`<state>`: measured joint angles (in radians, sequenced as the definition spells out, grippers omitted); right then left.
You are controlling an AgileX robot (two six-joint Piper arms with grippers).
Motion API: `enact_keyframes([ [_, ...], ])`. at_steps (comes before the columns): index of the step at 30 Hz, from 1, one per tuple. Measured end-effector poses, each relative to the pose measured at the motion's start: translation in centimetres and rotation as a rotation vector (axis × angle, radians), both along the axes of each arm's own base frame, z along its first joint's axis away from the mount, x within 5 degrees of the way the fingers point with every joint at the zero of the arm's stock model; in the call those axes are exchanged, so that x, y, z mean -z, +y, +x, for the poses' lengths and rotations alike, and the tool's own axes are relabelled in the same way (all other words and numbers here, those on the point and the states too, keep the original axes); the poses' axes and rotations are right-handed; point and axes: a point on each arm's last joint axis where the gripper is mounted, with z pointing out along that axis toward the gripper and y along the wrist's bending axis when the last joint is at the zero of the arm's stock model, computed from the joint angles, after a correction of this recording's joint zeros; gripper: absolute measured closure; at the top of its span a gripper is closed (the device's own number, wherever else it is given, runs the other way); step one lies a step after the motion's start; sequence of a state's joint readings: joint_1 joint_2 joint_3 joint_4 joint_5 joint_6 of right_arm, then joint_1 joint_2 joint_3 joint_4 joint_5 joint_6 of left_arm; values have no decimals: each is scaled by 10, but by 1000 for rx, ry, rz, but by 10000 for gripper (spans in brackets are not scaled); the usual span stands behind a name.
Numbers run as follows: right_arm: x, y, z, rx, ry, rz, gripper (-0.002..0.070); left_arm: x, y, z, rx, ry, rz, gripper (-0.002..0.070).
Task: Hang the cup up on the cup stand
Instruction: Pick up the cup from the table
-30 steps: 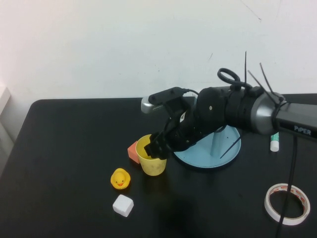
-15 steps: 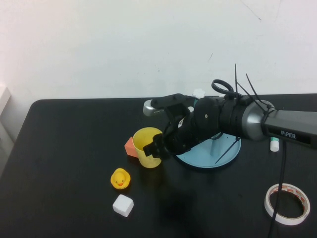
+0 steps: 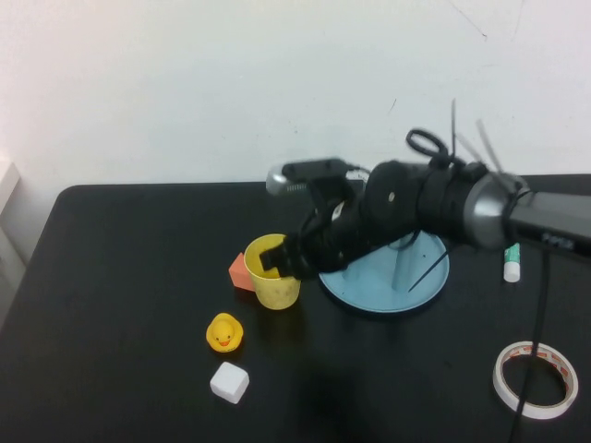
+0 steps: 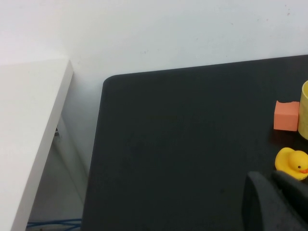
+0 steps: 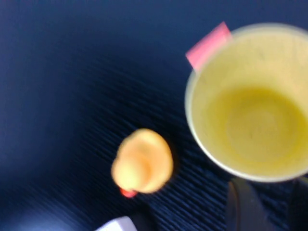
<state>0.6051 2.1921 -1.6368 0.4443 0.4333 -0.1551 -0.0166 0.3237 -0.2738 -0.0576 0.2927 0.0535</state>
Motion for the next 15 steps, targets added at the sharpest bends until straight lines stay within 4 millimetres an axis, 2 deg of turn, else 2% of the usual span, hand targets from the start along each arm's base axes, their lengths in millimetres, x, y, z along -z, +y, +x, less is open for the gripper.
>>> enact_keyframes([
  [3,-23,-1,-2,-6,-46,24,435,0,0,0,0,0,-2,677],
  [6,-33,-2,-1,14,-72,49,328,0,0,0,0,0,-2,678],
  [10,-22,-3,2,58,-33,57,188,0,0,0,0,0,-2,678],
  [15,7,-6,10,146,50,62,152,0,0,0,0,0,-2,678],
])
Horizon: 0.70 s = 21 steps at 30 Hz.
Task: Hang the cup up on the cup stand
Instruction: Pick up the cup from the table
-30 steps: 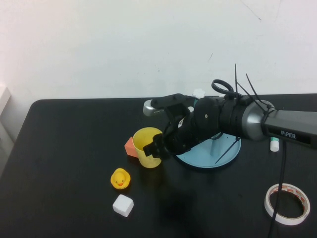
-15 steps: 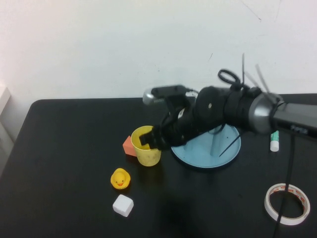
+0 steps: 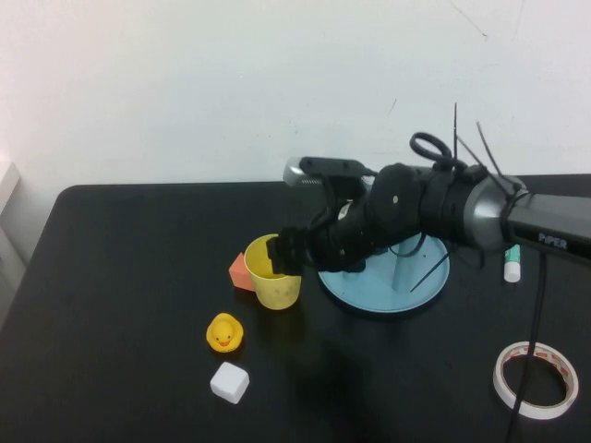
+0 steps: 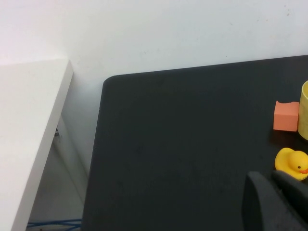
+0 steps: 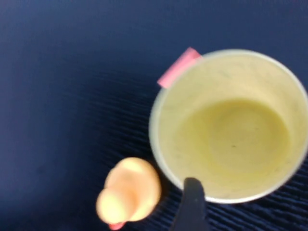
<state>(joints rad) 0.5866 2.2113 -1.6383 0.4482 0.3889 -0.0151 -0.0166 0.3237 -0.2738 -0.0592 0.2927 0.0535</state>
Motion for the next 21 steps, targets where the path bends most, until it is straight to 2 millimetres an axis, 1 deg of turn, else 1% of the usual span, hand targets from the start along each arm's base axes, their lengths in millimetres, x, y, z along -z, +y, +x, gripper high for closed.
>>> enact_keyframes([
  [3,14,-2,3,28,27,1,150,0,0,0,0,0,0,678],
  [10,28,-1,10,105,38,55,160,0,0,0,-1,0,-2,677],
  [14,38,0,10,127,65,66,169,0,0,0,-1,0,-2,678],
  [17,42,0,10,132,76,68,213,0,0,0,-1,0,-2,677],
  [19,42,1,10,140,82,77,260,0,0,0,-1,0,-2,677],
  [21,42,1,10,146,88,85,324,0,0,0,-1,0,-2,677],
])
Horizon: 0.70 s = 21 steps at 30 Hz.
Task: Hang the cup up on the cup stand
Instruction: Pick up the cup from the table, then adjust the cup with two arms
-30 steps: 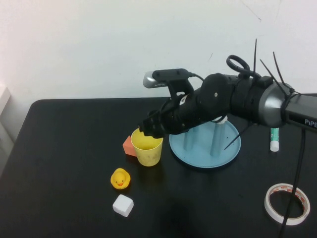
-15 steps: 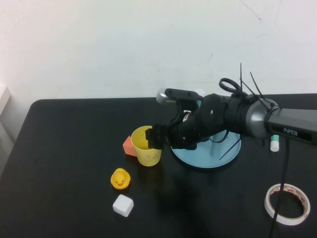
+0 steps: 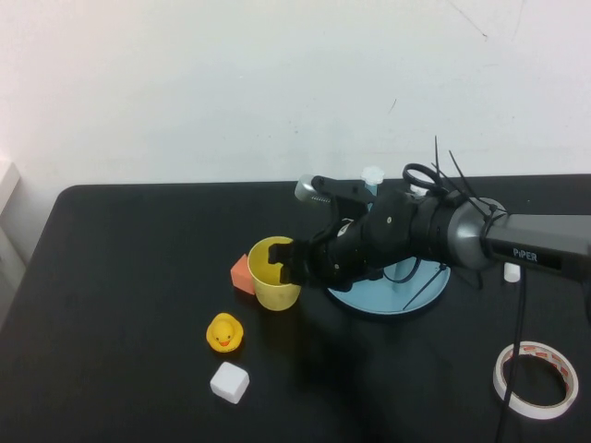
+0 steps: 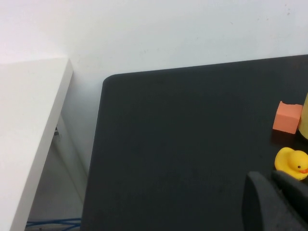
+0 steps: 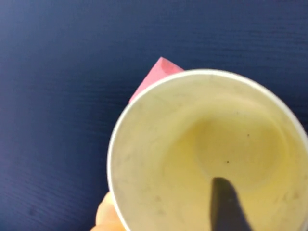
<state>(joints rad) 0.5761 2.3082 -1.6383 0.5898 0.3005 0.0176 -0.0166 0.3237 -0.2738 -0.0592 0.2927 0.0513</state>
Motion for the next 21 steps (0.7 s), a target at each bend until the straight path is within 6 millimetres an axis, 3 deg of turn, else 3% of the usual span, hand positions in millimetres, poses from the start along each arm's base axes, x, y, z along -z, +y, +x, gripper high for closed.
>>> enact_keyframes([
  [9,0,0,0,-23,-12,-8,625,-2,-1,0,0,-16,-38,677],
  [13,-10,0,-2,-89,-53,-30,657,-6,-3,1,-4,-62,-126,677],
  [17,-50,-1,-5,-149,-147,-22,657,-9,-5,2,-8,-88,-249,650],
  [20,-91,-4,-10,-195,-256,-13,658,-18,-8,1,-2,-98,-412,524],
  [21,-108,-5,-13,-211,-299,-11,658,-24,-10,1,3,-107,-485,447],
])
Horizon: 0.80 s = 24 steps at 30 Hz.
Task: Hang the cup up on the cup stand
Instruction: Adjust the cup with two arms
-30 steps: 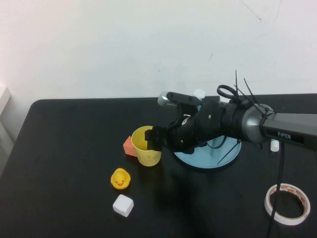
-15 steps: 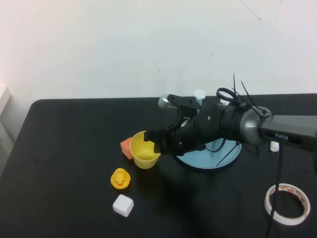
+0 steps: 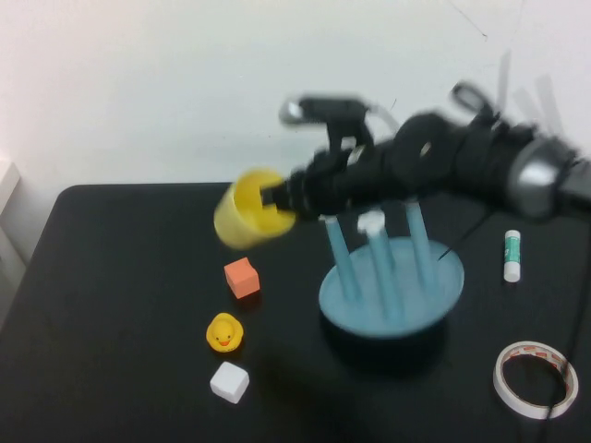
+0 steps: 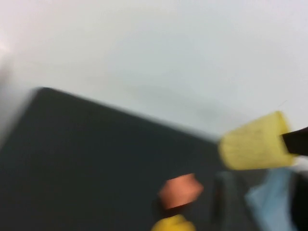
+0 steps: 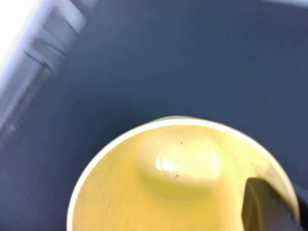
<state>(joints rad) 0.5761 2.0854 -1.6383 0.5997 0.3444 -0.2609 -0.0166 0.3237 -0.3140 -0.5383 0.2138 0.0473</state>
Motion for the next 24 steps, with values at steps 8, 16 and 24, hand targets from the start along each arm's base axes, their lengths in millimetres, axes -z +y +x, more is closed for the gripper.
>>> enact_keyframes([
  [8,-119,-5,-48,-183,-376,3,659,-45,-17,-10,157,-39,-676,6],
  [16,-157,8,-88,-313,-530,-1,659,-54,-18,-11,201,-56,-894,-15],
  [24,-152,13,-95,-383,-508,-21,659,-57,-18,-12,222,-56,-1011,-13],
])
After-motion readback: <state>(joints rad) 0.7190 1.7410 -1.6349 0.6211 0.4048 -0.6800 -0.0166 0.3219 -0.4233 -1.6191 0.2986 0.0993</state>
